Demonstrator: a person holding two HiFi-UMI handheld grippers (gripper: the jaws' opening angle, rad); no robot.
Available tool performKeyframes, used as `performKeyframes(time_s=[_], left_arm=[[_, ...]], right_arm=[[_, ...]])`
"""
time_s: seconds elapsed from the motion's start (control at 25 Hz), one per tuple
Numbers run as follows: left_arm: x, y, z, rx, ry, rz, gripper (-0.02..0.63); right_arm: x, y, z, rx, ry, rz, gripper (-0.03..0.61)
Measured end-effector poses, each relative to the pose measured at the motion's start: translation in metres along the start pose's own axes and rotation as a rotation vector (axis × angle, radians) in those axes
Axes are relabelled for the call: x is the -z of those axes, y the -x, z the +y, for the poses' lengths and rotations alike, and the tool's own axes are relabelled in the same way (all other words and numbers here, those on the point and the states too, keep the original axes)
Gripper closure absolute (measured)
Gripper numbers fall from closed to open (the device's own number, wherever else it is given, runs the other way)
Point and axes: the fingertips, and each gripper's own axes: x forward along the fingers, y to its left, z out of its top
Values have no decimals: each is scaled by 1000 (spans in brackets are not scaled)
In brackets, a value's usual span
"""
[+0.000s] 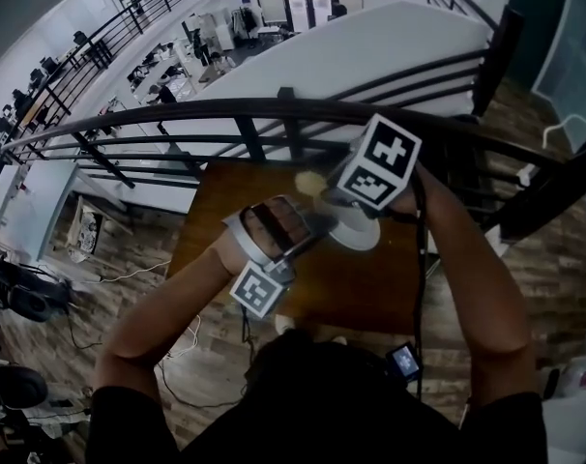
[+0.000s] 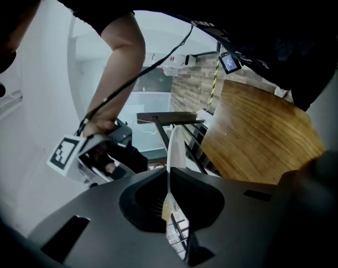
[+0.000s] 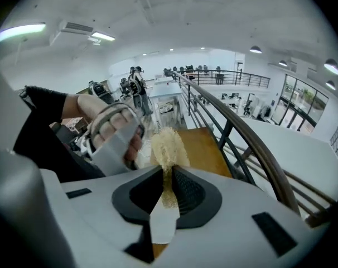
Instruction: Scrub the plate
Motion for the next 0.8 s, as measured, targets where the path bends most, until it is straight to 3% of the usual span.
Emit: performKeyframes(time_s=[0.16, 0.4, 0.6, 0.8], left_arm=[[27, -1, -9, 24, 16, 70, 594], [60, 13, -11, 26, 48, 138, 592], [57, 27, -4, 4, 57, 127, 591], [36, 34, 17, -59, 58, 51, 589]], right_arm=[[6, 9, 26, 16, 51, 10, 525], [53, -1, 29, -25, -38, 39, 525], [89, -9, 2, -2, -125, 97, 525], [91, -10, -35, 64, -178, 89, 525]])
